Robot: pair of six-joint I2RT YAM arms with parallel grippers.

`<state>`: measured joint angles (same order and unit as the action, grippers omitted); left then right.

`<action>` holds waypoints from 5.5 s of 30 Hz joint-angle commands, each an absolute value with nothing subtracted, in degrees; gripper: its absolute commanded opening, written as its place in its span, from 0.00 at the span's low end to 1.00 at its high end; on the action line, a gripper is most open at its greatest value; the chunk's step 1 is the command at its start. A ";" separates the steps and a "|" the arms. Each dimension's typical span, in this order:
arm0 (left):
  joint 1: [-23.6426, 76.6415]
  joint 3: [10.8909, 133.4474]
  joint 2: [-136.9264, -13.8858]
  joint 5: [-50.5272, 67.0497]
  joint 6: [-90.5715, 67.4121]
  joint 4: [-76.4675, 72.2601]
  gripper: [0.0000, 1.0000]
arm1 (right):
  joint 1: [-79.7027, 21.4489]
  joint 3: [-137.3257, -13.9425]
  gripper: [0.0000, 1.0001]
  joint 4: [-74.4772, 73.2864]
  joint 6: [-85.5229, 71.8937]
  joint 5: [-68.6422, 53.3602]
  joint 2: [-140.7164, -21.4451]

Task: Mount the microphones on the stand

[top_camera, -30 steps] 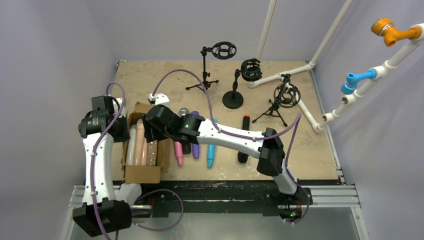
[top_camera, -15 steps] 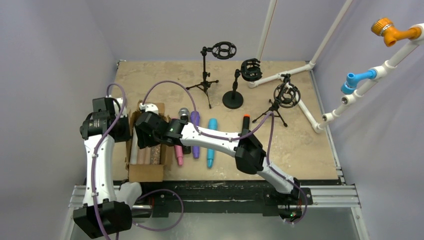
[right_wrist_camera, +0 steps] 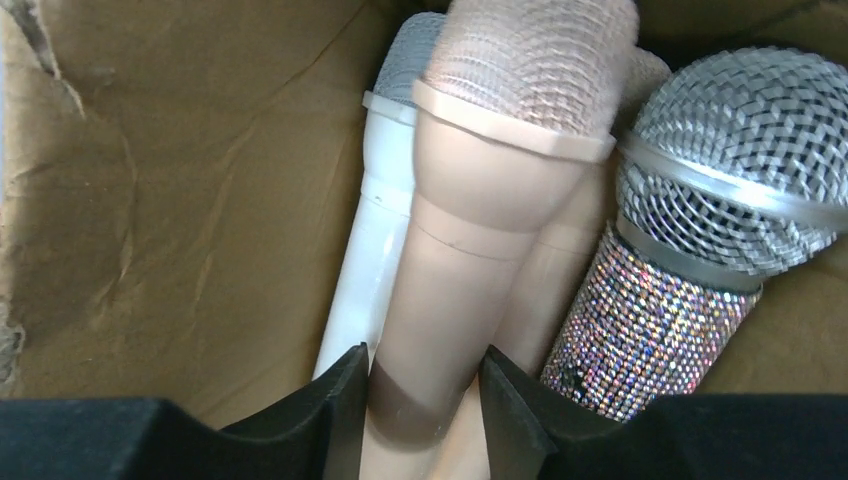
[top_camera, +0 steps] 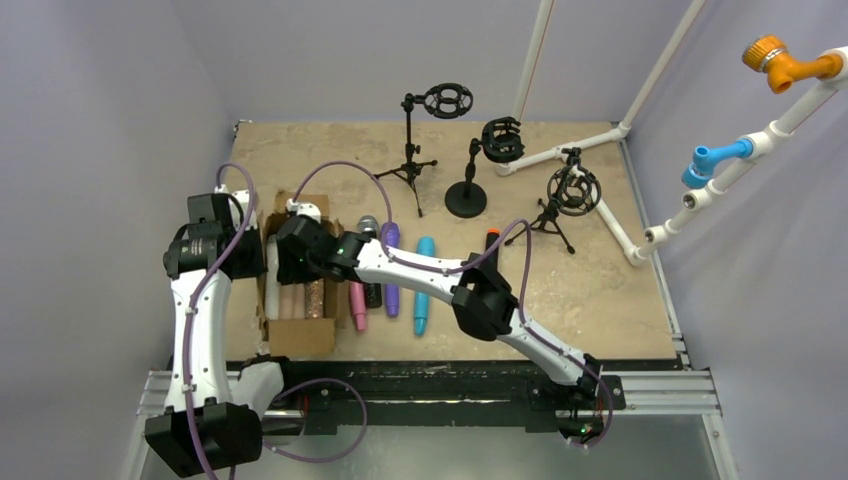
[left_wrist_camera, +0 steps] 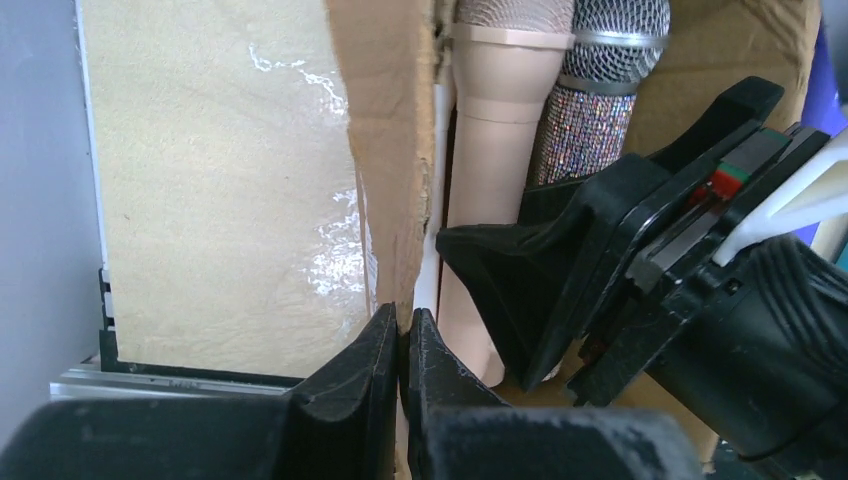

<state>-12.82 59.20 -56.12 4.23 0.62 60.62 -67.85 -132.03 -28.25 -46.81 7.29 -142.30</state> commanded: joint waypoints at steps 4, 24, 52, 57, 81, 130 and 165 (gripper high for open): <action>-12.39 60.51 -55.96 3.08 -0.57 54.11 0.00 | -66.33 -129.59 0.31 -22.12 -45.84 5.81 -136.40; -12.17 59.68 -59.15 -5.27 1.38 52.67 0.00 | -60.21 -95.86 0.00 -20.29 -40.16 4.75 -104.06; -12.11 58.52 -56.89 -3.62 2.84 52.68 0.00 | -49.66 -58.19 0.00 -24.42 -44.55 24.86 -93.70; -12.08 58.71 -57.10 -4.02 3.51 53.15 0.00 | -49.53 -58.18 0.02 -25.29 -45.05 25.56 -96.48; -12.12 59.25 -56.14 -2.87 1.58 54.46 0.00 | -66.18 -104.11 0.60 -32.03 -42.75 20.17 -108.12; -8.41 60.27 -52.43 2.14 1.54 55.93 0.00 | -66.80 -118.88 0.33 -18.44 -47.74 13.91 -132.72; -8.42 60.21 -55.45 -12.48 2.99 53.89 0.00 | -52.68 -71.93 0.00 -17.46 -43.78 14.79 -96.84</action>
